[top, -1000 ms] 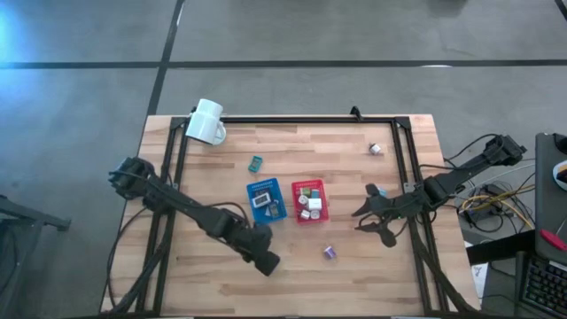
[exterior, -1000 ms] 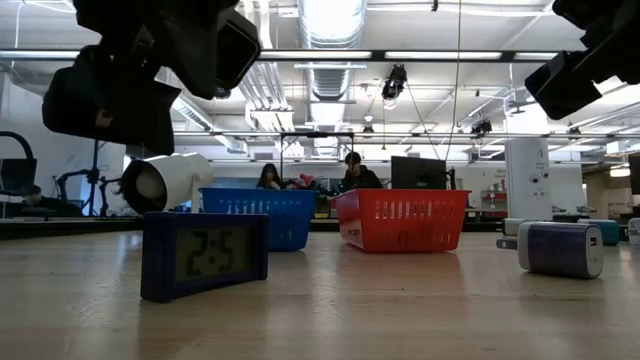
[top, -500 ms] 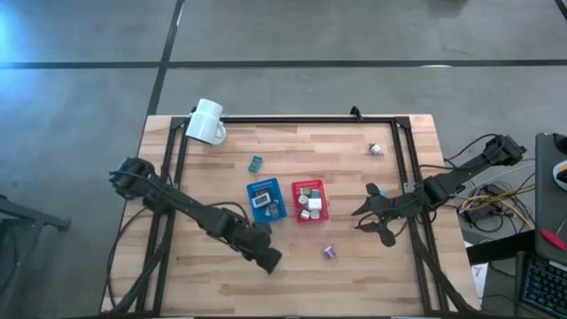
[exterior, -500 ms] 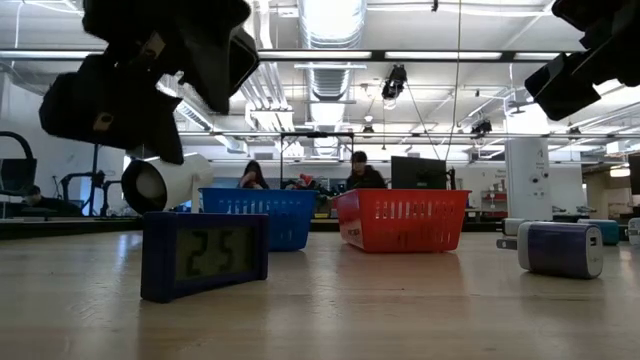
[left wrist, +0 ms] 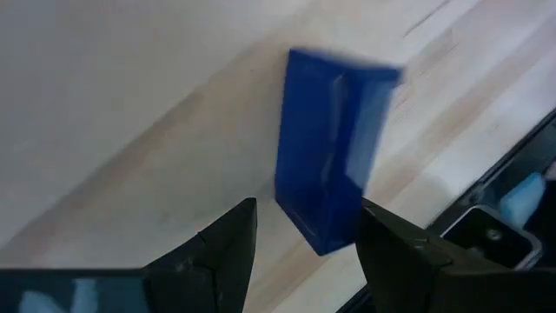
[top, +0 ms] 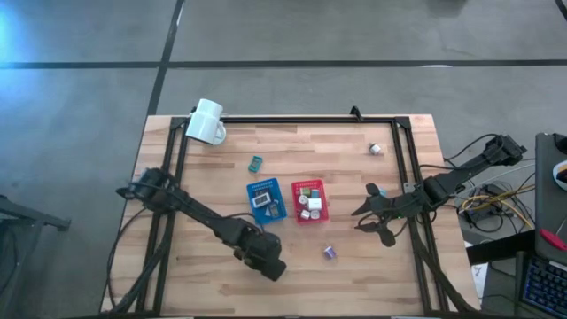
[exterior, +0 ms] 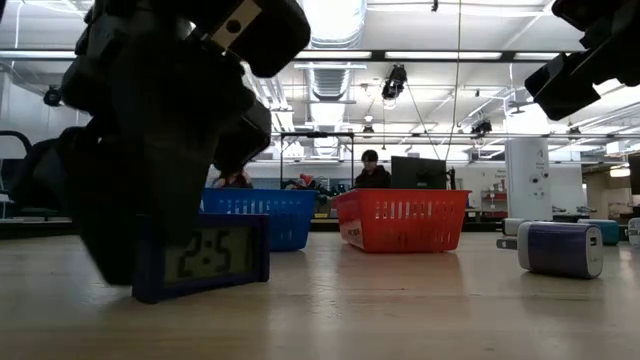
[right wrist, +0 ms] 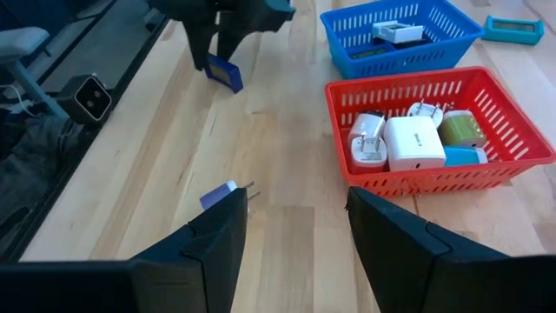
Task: Pick & Place Office items
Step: Put the violet digital clock into the blue bin
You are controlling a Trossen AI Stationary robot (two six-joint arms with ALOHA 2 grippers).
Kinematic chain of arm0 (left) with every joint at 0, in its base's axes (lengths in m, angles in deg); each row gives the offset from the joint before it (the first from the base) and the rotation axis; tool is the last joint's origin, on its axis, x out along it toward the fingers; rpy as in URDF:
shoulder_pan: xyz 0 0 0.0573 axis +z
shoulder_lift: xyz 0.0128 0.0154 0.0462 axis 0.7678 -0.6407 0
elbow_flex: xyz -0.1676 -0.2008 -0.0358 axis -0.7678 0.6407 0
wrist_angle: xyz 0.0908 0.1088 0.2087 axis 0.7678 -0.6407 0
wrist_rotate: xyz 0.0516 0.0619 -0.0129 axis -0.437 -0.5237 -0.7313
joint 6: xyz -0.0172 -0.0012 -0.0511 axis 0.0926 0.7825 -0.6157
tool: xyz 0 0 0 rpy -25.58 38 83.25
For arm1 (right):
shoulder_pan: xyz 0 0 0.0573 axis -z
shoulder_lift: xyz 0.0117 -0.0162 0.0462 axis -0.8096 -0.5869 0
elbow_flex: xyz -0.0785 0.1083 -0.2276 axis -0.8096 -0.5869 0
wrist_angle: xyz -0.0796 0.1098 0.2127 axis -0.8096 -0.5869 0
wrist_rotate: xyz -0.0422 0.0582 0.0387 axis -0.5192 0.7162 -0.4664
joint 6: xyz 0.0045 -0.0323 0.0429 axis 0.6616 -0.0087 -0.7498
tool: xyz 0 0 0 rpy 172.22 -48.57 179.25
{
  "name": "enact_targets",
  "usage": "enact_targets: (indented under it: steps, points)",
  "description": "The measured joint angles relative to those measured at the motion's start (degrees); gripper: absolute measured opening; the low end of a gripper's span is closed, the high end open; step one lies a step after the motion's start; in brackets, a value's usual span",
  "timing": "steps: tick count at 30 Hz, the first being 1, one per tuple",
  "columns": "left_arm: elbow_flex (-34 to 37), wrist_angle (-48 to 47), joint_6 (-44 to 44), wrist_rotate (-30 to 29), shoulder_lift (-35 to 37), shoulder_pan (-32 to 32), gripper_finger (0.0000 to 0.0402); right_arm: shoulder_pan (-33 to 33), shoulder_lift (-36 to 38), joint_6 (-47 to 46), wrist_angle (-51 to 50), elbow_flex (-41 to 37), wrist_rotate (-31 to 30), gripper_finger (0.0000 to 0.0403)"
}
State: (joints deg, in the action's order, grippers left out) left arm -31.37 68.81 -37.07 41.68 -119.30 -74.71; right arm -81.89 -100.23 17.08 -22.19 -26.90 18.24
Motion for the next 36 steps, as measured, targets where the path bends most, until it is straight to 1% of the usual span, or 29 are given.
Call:
enact_targets:
  steps: [3,7,15,22,24,29,36]
  points:
    - [-1.58,0.0,1.16,1.75,-1.72,-0.03,0.0192,0.01,0.0,0.39,0.02,-0.02,-0.02,0.0194]
    - [-3.25,0.12,3.28,1.95,-2.88,0.11,0.0181,0.0,0.0,0.64,0.01,-0.02,-0.28,0.0194]
    - [-3.55,-0.1,4.6,0.23,-2.03,0.98,0.0139,0.0,0.0,0.64,0.05,-0.02,-0.33,0.0194]
    - [-3.53,-0.56,4.64,-0.12,-1.97,1.52,0.012,0.0,0.0,0.62,0.09,-0.04,-0.37,0.0194]
    - [-3.51,-0.61,4.82,-0.32,-1.97,1.64,0.0109,0.0,0.0,0.64,0.07,-0.04,-0.37,0.0194]
    - [-3.48,-0.61,7.29,-0.67,-1.97,1.77,0.0062,0.0,0.0,0.64,0.09,-0.04,-0.5,0.0194]
    - [-3.46,0.09,14.99,-2.52,-1.96,2.78,0.0061,0.02,0.0,0.8,0.3,-0.04,-1.4,0.0194]
